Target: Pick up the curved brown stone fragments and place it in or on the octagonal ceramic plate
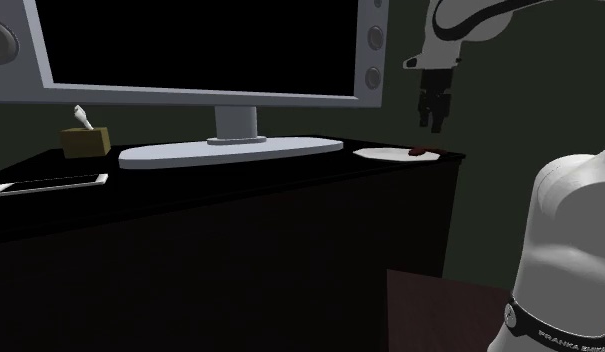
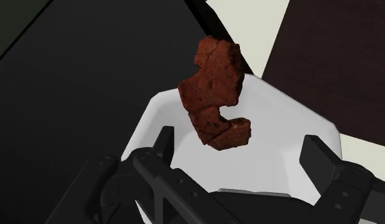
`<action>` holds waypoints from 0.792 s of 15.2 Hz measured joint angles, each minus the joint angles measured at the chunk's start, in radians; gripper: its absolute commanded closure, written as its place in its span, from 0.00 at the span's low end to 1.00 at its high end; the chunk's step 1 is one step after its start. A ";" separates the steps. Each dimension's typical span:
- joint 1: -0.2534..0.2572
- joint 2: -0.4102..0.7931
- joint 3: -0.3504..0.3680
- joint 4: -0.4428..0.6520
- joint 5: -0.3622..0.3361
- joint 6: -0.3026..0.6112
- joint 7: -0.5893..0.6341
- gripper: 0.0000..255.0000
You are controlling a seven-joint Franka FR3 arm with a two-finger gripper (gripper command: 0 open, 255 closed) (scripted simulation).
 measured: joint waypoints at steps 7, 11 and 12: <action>-0.009 -0.001 -0.032 -0.076 -0.032 0.076 -0.003 0.00; -0.009 0.000 -0.035 -0.083 -0.034 0.084 -0.002 0.00; -0.009 0.000 -0.035 -0.083 -0.034 0.084 -0.002 0.00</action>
